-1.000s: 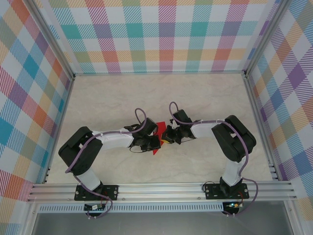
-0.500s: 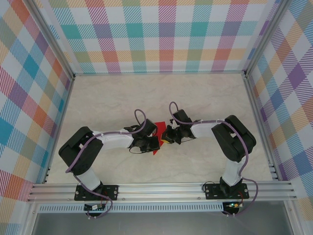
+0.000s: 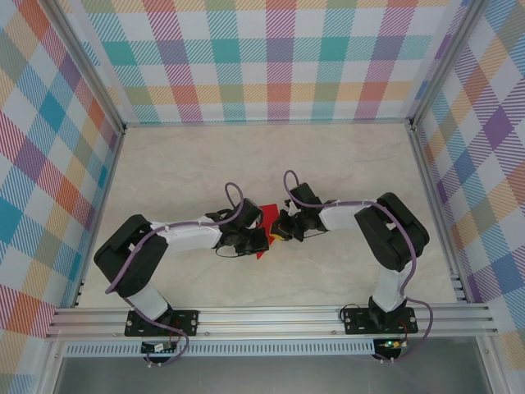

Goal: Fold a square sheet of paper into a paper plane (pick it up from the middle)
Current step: Fold the triangle a second time at the center of the table.

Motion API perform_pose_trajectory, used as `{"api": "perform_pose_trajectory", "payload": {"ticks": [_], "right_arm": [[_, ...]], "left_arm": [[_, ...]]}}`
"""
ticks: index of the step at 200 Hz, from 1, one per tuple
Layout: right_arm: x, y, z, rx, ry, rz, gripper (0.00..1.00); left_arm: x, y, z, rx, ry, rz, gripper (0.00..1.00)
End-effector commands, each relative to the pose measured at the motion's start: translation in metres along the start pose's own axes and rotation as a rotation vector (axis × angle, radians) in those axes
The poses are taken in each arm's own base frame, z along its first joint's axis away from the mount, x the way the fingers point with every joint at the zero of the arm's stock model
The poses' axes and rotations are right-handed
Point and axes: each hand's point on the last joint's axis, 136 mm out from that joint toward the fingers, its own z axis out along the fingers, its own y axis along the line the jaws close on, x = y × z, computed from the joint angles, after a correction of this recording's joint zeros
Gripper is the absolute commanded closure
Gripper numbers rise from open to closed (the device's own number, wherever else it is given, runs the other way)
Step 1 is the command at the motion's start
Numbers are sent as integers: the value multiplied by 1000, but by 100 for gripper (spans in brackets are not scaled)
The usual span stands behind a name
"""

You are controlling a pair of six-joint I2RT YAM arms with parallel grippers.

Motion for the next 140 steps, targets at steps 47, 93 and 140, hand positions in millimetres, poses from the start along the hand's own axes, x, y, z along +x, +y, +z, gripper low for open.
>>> {"api": "perform_pose_trajectory", "payload": {"ticks": [47,93,140], "right_arm": [[14,-75,17,247,27,110,97],[14,-76,17,254,29,110,97],[14,-81,18,276,28,117,97]], "left_arm": [[29,30,1,-87,76,-2,90],[38,45,3,-121,93,-20,90],[53,60,-3,-154,128,-38,90]]}}
